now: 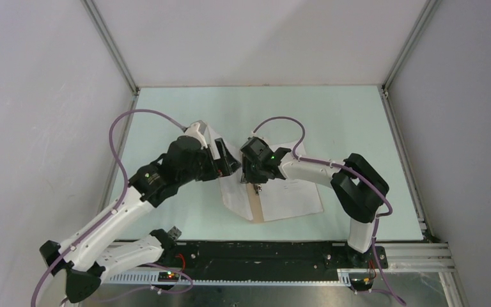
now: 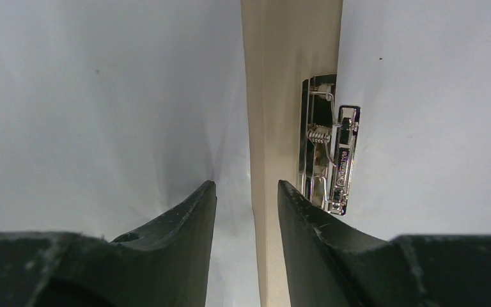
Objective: Put the files into the folder
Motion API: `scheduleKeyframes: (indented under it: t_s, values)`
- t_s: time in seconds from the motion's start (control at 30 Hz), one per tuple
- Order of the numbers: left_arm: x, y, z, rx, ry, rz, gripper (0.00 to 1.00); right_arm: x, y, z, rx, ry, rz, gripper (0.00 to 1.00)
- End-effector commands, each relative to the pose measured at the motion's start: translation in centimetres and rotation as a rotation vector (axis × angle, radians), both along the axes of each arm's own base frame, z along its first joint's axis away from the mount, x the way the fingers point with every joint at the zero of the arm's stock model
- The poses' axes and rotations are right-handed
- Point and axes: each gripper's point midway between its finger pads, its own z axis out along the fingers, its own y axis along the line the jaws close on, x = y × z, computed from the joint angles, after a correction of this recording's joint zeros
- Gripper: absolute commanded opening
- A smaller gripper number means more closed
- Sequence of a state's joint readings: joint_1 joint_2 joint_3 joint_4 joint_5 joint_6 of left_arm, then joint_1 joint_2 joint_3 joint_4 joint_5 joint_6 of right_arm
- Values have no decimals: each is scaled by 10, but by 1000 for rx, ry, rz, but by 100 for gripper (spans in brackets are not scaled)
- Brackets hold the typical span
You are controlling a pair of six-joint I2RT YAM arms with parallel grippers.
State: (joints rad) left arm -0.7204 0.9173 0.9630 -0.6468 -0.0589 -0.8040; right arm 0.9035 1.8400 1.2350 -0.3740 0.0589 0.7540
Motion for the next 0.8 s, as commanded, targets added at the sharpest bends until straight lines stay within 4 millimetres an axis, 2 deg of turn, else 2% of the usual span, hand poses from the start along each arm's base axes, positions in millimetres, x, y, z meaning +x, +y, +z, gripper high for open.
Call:
scheduleKeyframes:
  t_s: [0.0, 0.17, 0.3, 0.53, 0.63, 0.67, 0.7, 0.73, 0.77]
  values:
    - [18, -10, 35, -27, -83, 29, 98, 11, 10, 15, 105, 12, -56, 44]
    - [27, -26, 36, 0, -81, 13, 98, 22, -8, 30, 193, 20, -117, 39]
    - [34, -45, 46, 11, -96, -14, 98, 26, -24, 31, 230, 37, -158, 31]
    - [43, -78, 42, 62, -94, -56, 98, 33, -51, 43, 266, 12, -215, 33]
    - [46, -88, 44, 70, -99, -63, 98, 35, -72, 44, 240, -9, -251, 37]
    - [46, -93, 39, 81, -93, -71, 98, 38, -80, 51, 242, -29, -266, 38]
    - [47, -96, 43, 79, -100, -74, 98, 37, -89, 49, 214, -37, -279, 40]
    - [45, -103, 38, 94, -97, -93, 98, 38, -99, 58, 217, -58, -296, 40]
    - [46, -107, 43, 92, -108, -100, 98, 37, -107, 57, 201, -65, -303, 42]
